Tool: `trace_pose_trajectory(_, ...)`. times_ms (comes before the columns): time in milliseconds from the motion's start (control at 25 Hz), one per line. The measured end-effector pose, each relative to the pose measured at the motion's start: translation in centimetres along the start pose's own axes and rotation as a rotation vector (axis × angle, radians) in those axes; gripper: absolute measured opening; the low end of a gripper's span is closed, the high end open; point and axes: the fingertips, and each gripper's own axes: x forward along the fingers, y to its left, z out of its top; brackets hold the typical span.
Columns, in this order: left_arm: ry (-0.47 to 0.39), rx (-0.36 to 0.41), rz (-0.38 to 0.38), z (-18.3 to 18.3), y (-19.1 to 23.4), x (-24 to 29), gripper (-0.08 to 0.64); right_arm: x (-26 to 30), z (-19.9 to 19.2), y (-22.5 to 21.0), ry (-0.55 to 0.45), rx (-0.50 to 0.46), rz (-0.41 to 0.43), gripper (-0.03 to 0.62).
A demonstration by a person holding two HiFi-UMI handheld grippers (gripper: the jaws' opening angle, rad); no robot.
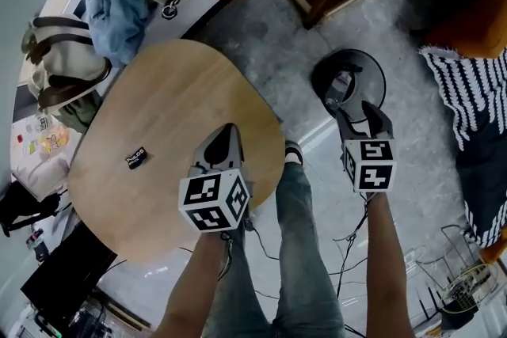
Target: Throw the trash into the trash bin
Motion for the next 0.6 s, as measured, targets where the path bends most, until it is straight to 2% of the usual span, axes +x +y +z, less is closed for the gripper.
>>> trace_pose_trajectory(280, -0.043, -0.082, 0.056, -0.3, 6.8, -4.6, 0.013, -1.5, 4.1, 7.4, -0.043, -0.088, 0.058, 0.241)
trace_pose_trajectory(520, -0.08, -0.188, 0.083, -0.3, 10.8, -12.4, 0.014, -7.3, 8.7, 16.3, -0.046, -0.266, 0.129, 0.241)
trace_pose_trajectory(600, -0.089, -0.233, 0.11, -1.1, 12.8, -14.2, 0.014, -7.5, 9.3, 19.7, -0.038, -0.325, 0.17, 0.241)
